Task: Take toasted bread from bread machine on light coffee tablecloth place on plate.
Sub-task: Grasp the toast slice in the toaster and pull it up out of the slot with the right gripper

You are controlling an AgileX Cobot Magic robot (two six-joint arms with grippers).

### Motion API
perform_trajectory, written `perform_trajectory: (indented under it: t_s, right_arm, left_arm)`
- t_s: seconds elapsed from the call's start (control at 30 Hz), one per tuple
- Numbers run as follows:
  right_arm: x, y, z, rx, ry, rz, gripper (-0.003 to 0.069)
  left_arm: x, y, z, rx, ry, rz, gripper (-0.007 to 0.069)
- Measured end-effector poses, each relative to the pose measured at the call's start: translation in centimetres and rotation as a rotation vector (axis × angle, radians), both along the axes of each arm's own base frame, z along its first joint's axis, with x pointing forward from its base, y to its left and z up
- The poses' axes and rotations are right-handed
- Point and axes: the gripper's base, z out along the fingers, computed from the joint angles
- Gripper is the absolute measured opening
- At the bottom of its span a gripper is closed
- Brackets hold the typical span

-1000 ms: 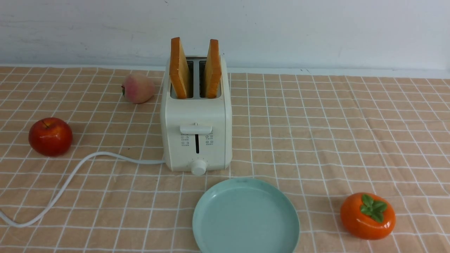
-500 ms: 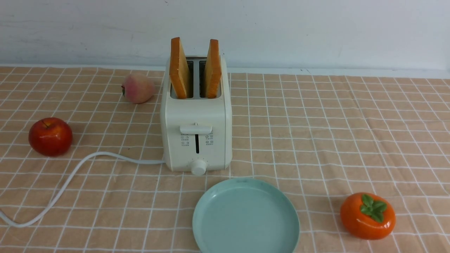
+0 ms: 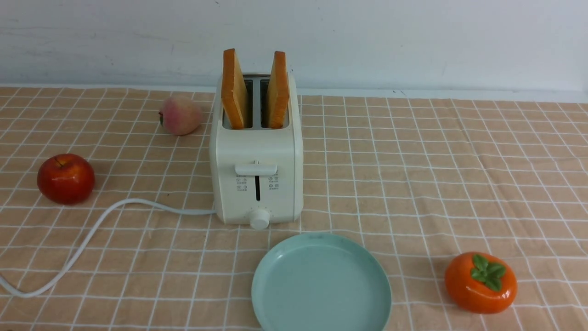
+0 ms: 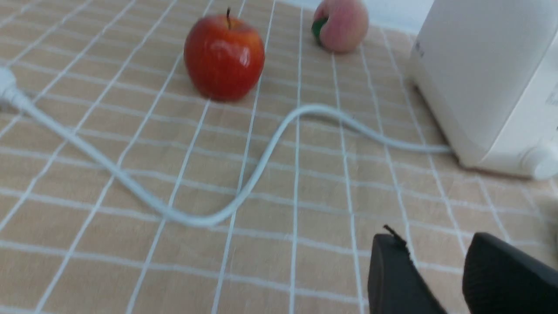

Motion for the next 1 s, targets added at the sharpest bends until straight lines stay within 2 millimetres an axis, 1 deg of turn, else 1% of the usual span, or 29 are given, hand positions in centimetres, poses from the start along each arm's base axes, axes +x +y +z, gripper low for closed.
perform_trajectory:
  t_s: [0.07, 0.1, 0.2, 0.27, 0.43, 0.53, 0.57, 0.6, 0.63, 0.73, 0.83, 0.9, 0.97, 1.0]
  right_arm:
    - [0.1, 0.0, 0.1, -0.003, -0.035, 0.004, 0.024]
    - [0.2, 0.0, 0.4, -0.007, -0.067, 0.008, 0.024]
    - [0.4, 0.1, 1.4, -0.02, -0.177, 0.019, 0.024]
    - [0.4, 0.2, 2.1, -0.029, -0.248, 0.027, 0.024]
    - [0.4, 0.3, 2.7, -0.037, -0.315, 0.034, 0.024]
    - [0.4, 0.3, 3.0, -0.022, -0.352, 0.035, 0.024]
    - [0.4, 0.3, 3.3, 0.014, -0.391, 0.036, 0.024]
    - [0.3, 0.4, 3.8, 0.084, -0.457, 0.036, 0.024]
    - [0.2, 0.4, 4.3, 0.146, -0.515, 0.038, 0.024]
    - [-0.3, 0.4, 5.9, 0.352, -0.71, 0.061, 0.024]
    - [-0.7, 0.3, 7.0, 0.461, -0.803, 0.084, 0.024]
    - [-1.1, 0.4, 8.6, 0.493, -0.838, 0.097, 0.024]
    - [-1.5, 0.4, 11.6, 0.511, -0.861, 0.107, 0.024]
    - [-1.6, 0.4, 12.0, 0.51, -0.867, 0.108, 0.024]
  left_arm:
    - [0.1, -0.1, 0.7, -0.004, -0.078, -0.007, 0.0237]
    - [0.1, -0.1, 1.2, -0.007, -0.129, -0.012, 0.0237]
    - [0.1, -0.2, 1.9, -0.01, -0.209, -0.019, 0.0237]
    - [0.1, -0.2, 2.2, -0.012, -0.241, -0.022, 0.0237]
    - [0.1, -0.2, 2.4, -0.015, -0.265, -0.025, 0.0237]
    - [-0.1, -0.3, 3.2, -0.124, -0.35, -0.031, 0.0237]
    - [-0.1, -0.2, 3.6, -0.191, -0.385, -0.034, 0.0237]
    - [-0.3, -0.2, 4.2, -0.325, -0.45, -0.042, 0.0237]
    - [-0.5, -0.1, 4.7, -0.411, -0.495, -0.05, 0.0237]
    - [-1.0, 0.1, 5.9, -0.575, -0.629, -0.086, 0.0237]
    - [-1.4, 0.2, 6.8, -0.629, -0.68, -0.11, 0.0237]
    - [-1.8, 0.2, 8.3, -0.645, -0.719, -0.129, 0.0237]
    - [-2.8, 0.2, 11.5, -0.649, -0.774, -0.151, 0.0237]
    - [-2.9, 0.2, 11.8, -0.649, -0.777, -0.153, 0.0237]
